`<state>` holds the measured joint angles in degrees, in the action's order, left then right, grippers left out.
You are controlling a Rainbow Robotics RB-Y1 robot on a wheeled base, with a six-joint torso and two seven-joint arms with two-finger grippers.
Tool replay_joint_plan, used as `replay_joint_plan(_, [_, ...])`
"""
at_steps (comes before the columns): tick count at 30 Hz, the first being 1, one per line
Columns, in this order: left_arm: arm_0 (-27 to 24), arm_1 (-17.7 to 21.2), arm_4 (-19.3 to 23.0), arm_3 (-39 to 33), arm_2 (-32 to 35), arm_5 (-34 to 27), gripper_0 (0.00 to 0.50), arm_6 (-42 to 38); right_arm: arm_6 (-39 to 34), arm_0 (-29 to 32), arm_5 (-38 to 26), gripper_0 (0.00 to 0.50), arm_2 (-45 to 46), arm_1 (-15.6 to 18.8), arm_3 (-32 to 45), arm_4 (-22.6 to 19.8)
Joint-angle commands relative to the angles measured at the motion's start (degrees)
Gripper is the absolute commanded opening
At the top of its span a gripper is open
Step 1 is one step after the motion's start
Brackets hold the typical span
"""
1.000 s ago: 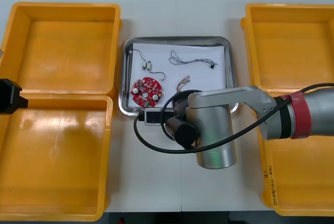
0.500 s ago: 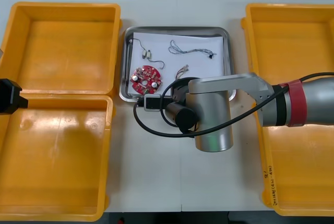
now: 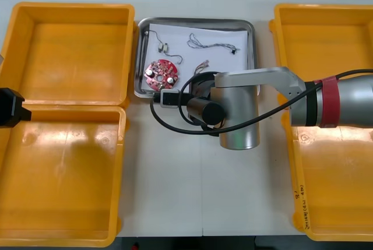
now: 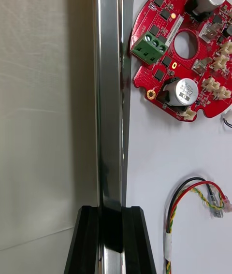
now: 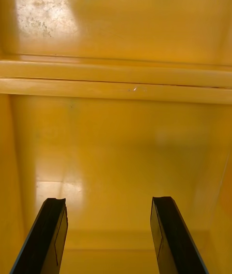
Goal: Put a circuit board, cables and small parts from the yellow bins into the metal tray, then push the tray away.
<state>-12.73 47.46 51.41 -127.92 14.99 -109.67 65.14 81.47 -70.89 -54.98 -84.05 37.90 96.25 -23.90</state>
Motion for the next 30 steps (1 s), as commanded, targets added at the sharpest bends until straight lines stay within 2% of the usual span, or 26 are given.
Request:
replay_joint_plan(1, [0.69, 2.46, 0.36, -1.72, 1.71, -0.33, 0.500, 4.56, 0.45, -2.23, 0.49, 0.000, -1.29, 1.21, -2.29, 0.08])
replay_joint_plan(13, [0.69, 2.46, 0.36, -1.72, 1.71, -0.33, 0.500, 4.56, 0.97, -3.11, 2.24, 0.000, -1.29, 1.39, -7.74, -0.10])
replay_joint_plan(21, [0.69, 2.46, 0.36, -1.72, 1.71, -0.33, 0.500, 4.56, 1.85, -4.08, 4.35, 0.000, -1.29, -0.19, -12.05, -0.10])
replay_joint_plan(30, [0.69, 2.46, 0.36, -1.72, 1.71, -0.33, 0.500, 4.56, 2.03, -4.69, 7.43, 0.000, -1.29, -0.54, -13.37, -0.10])
